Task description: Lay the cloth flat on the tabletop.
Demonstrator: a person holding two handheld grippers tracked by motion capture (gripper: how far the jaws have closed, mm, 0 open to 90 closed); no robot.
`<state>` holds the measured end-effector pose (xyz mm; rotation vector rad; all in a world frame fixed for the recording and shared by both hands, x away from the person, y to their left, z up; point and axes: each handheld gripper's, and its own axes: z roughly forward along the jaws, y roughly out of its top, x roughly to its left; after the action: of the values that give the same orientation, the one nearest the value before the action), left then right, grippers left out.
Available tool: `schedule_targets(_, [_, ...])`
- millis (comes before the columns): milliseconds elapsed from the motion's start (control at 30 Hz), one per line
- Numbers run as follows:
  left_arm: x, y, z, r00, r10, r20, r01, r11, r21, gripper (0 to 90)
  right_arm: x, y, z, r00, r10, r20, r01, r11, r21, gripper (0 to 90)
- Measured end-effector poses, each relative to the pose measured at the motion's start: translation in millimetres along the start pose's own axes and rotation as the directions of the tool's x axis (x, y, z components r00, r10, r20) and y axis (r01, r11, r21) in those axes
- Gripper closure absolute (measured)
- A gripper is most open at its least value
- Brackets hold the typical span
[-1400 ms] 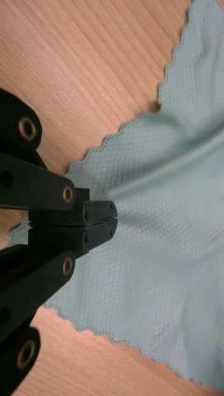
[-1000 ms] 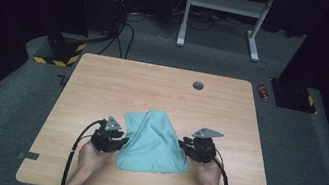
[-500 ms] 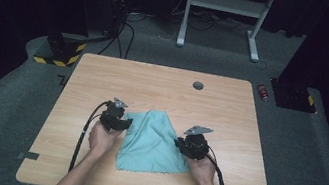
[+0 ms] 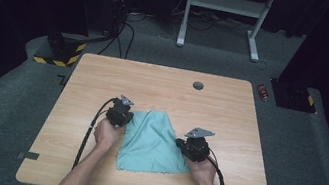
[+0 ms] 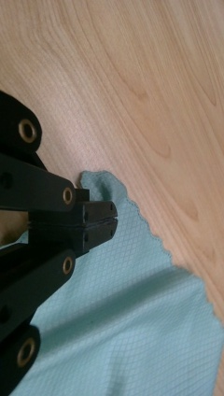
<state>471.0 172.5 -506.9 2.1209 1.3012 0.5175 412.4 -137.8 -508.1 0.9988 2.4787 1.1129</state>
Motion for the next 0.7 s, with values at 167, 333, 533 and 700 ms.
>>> schedule_targets(167, [7.8, 12.3, -7.4, 0.9996, -0.017, -0.024, 0.016, 0.9989, -0.043, 89.8, -0.4, -1.5, -10.9, 1.0000, -0.005, 0.004, 0.006, 0.999, -0.033, 88.6])
schedule_targets(333, [11.2, 18.9, -3.5, 0.9992, -0.022, -0.034, 0.020, 0.9977, -0.066, 89.8, 0.7, -1.6, -14.5, 1.0000, -0.002, 0.004, 0.002, 0.999, -0.039, 88.6])
schedule_targets(533, [9.0, 7.0, -1.5, 0.9991, -0.041, -0.002, 0.041, 0.9977, -0.054, 69.2, -7.7, 0.2, -23.2, 0.9986, 0.052, 0.012, -0.051, 0.994, -0.091, 79.3])
schedule_targets(700, [-5.6, -8.6, -18.0, 0.9996, 0.017, 0.022, -0.016, 0.9977, -0.066, 55.9, -21.6, 6.1, -22.0, 0.9952, 0.097, 0.016, -0.095, 0.993, -0.077, 75.0])
